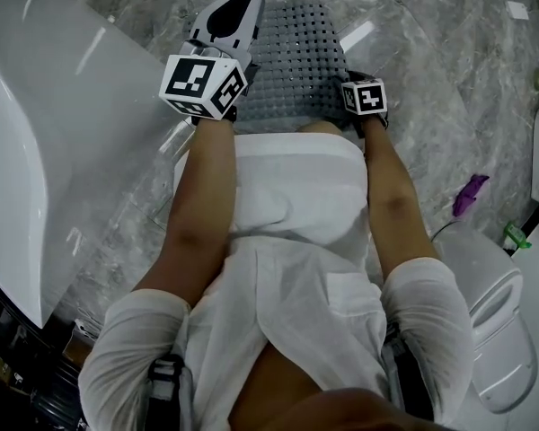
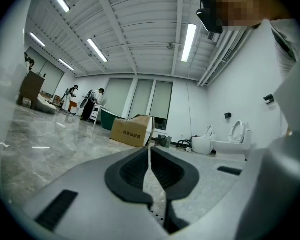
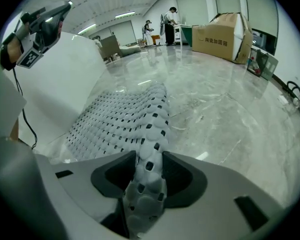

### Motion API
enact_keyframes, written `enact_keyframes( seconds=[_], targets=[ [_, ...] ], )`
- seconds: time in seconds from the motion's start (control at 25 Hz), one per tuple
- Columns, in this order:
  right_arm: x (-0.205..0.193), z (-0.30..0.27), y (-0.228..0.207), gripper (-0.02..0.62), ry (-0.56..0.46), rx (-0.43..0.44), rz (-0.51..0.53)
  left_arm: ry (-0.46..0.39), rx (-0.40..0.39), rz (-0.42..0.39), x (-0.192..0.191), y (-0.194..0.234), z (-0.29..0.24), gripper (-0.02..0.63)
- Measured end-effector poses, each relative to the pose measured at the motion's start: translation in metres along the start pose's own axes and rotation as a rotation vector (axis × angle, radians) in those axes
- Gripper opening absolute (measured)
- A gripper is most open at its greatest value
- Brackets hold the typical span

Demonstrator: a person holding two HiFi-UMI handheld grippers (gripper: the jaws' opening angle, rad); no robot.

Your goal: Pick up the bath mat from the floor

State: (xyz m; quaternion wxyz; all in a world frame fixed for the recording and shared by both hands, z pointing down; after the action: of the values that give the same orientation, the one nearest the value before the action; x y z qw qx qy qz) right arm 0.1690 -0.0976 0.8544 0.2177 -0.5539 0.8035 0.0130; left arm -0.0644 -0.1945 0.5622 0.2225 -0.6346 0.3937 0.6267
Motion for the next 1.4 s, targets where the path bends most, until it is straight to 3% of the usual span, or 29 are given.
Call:
enact_keyframes(
  seconds=[0.28, 0.56, 1.04, 1.4],
  targets=[
    [0.007, 0.012, 0.010, 0.134, 0.004, 0.028, 0.014, -0.015, -0.003, 0.034, -0.003, 0.001, -0.004, 0.023],
    [0.036, 0.035, 0.019, 0.081, -0.072, 0.040, 0.055, -0.008, 0.006, 0.040, -0.007, 0.001, -0.010, 0.023],
    [0.118, 0.113, 0.030, 0.060, -0.438, -0.044, 0.120, -0.019, 0.002, 0.034, -0.006, -0.004, -0.014, 0.023],
    [0.189, 0.205, 0.040, 0.057, -0.775, -0.150, 0.099, -0.050, 0.011, 0.040, -0.003, -0.005, -0.015, 0.023]
  ],
)
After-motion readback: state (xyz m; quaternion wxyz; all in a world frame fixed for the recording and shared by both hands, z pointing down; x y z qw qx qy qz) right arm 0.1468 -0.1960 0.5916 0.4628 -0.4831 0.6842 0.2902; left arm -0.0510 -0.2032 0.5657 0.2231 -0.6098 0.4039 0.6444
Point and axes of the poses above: the fingertips, and each gripper's own axes: z backward along the fingers, y to its left, x out of its top, the point moved 4 cm from there along z, backward along the fingers, and after that the axes turned 4 degrees about y, right-handed, at the moved point
